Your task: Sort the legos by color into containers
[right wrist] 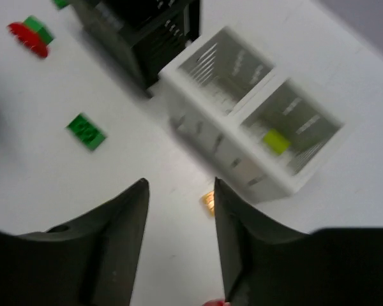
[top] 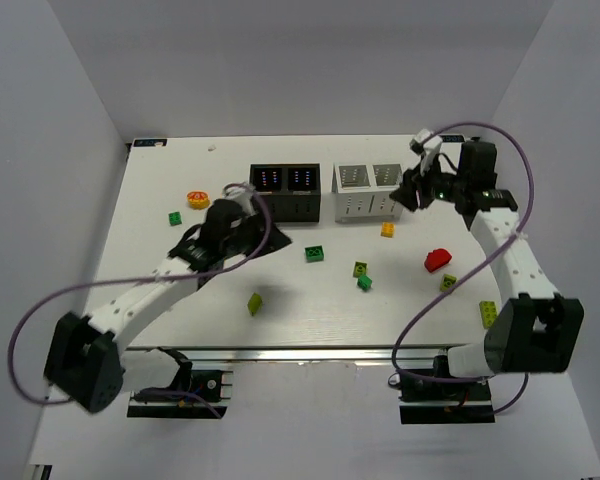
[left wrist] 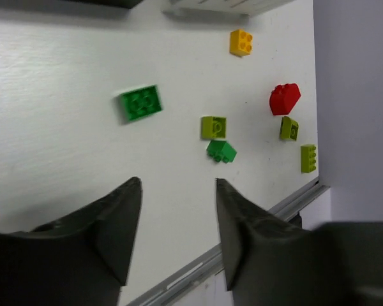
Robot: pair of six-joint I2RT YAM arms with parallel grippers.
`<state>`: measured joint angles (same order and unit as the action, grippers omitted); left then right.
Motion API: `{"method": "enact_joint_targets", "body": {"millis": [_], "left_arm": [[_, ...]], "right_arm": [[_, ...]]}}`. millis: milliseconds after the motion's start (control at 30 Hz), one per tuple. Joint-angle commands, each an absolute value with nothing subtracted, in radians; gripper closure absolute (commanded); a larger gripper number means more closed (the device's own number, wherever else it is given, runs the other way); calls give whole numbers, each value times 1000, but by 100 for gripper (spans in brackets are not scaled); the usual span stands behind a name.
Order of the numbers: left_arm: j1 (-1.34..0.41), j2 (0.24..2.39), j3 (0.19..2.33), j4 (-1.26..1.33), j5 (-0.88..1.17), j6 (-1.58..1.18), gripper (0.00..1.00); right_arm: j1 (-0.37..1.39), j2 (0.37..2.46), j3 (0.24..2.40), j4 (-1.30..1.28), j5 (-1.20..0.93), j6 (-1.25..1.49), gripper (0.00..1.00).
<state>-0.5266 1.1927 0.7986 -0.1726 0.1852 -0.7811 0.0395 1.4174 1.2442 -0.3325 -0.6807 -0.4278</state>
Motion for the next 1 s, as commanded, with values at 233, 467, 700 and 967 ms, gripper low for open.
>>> {"method": "enact_joint_targets", "body": {"millis": [233,467,700,967], "left_arm": [[-845,1739,1393,-505,-64,-655,30],[-939,1986,1635,-633,-141,-620,24],[-994,2134,1808,-676,-176,-588,18],[-1020,2212,1865,-690,-198,-578,19]], "right_arm": [[-86,1174,966,-383,-565,-321,21],[-173,1125,942,-426,-566,-268,18],[-195,1081,900,-442,-583,-270,17],[-212,1091,894,-443,-601,-275,17]]}}
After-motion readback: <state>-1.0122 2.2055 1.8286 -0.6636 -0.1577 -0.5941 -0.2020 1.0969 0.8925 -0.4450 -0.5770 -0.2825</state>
